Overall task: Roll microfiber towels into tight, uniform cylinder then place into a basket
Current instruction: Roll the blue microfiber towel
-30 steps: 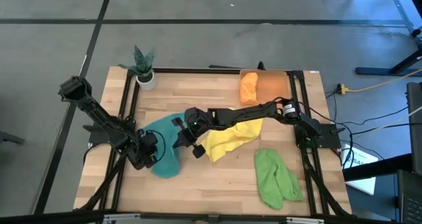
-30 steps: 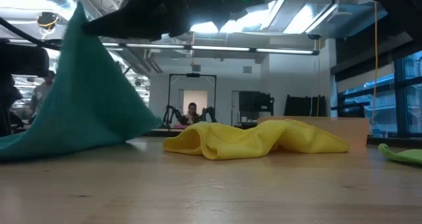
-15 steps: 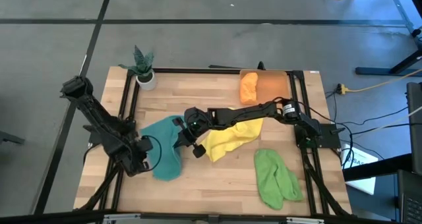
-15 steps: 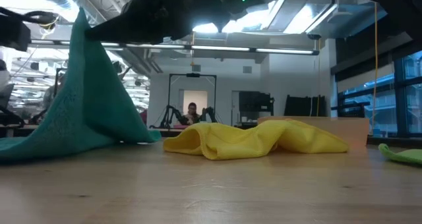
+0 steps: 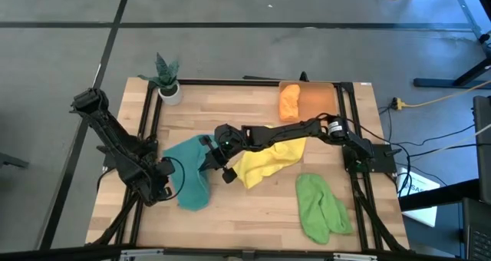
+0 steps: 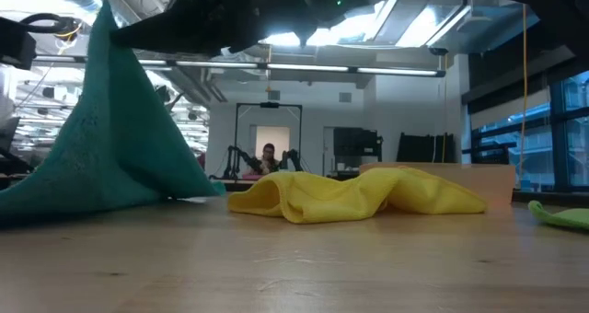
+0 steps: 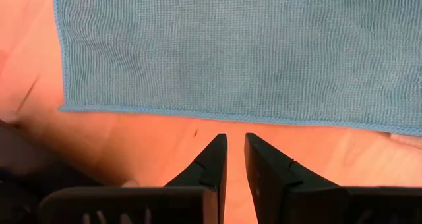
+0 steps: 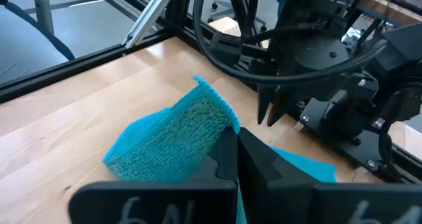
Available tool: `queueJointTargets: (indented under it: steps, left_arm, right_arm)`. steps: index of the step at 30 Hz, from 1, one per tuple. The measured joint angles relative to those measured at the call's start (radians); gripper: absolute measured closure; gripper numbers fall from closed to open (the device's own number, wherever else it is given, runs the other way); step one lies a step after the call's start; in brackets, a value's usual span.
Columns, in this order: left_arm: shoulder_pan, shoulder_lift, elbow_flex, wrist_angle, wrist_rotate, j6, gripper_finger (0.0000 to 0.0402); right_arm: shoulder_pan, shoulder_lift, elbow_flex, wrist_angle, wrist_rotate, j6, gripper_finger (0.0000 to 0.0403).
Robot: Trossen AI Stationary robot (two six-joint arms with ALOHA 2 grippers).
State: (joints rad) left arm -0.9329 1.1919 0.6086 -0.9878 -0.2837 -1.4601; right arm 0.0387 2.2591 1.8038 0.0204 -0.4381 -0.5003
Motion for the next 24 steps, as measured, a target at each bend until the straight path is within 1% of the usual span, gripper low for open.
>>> queueJointTargets:
  steps: [7,11,18,21,24]
  left_arm:
    - [0.0,0.0,0.001,0.003,0.014,0.0,0.0355]
    - [-0.004,-0.001,0.002,0.004,0.014,0.0,0.0355]
    - [-0.004,-0.001,0.002,0.004,0.014,-0.004,0.0355]
    - [-0.004,-0.001,0.002,0.004,0.013,-0.004,0.0355]
    - [-0.004,-0.001,0.002,0.004,0.013,-0.004,0.0355]
  right_arm:
    - [0.0,0.046,0.0,0.052,-0.001,0.004,0.0403]
    - [0.0,0.062,0.001,0.096,-0.031,0.029,0.0402]
    - [0.005,0.12,-0.001,0.164,-0.036,0.027,0.0403]
    - [0.005,0.132,-0.001,0.179,-0.061,0.029,0.0403]
    - [0.007,0.141,-0.001,0.189,-0.061,0.031,0.0403]
